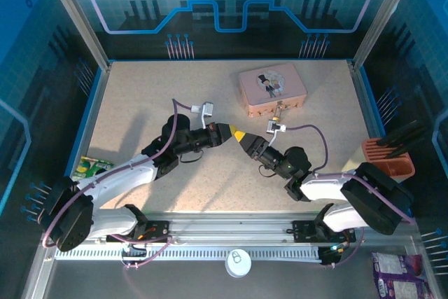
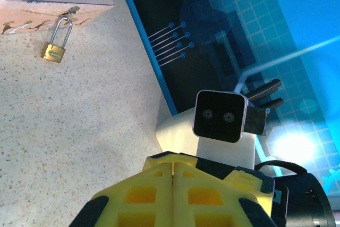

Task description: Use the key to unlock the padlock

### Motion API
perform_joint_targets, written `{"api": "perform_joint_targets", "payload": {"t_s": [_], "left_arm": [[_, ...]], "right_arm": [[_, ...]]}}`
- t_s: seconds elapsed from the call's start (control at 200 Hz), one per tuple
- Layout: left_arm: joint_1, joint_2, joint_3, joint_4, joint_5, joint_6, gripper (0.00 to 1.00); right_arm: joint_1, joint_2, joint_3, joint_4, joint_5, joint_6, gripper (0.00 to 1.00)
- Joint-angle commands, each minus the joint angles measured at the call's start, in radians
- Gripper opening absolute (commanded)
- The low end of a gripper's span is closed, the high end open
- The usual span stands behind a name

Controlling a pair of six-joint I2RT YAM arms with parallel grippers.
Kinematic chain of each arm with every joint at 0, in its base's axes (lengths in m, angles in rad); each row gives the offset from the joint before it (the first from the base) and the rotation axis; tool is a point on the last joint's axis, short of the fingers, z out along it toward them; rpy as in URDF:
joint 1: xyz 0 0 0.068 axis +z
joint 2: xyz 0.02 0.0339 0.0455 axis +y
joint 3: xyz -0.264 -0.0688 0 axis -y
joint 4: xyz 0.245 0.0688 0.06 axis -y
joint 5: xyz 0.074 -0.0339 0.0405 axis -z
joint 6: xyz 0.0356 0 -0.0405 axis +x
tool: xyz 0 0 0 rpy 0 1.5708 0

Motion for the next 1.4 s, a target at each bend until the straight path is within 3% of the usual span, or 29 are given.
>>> {"api": "perform_joint_targets", "payload": {"t_s": [0.0, 0.565, 1.396], "left_arm": [[-0.008, -0.001, 0.020, 0.017, 0.014, -0.007, 0.00], [-0.007, -0.016, 0.034, -0.031, -0.023, 0.020, 0.00], [0.013, -0.042, 0.024, -0.053, -0.055, 0.040, 0.00]], "right_arm": [[-0.009, -0.004, 0.016, 0.022, -0.026, -0.005, 0.27], [-0.023, 0.016, 0.018, 0.022, -0.053, 0.033, 0.09], [-0.030, 0.000, 0.001, 0.021, -0.073, 0.037, 0.20]]}}
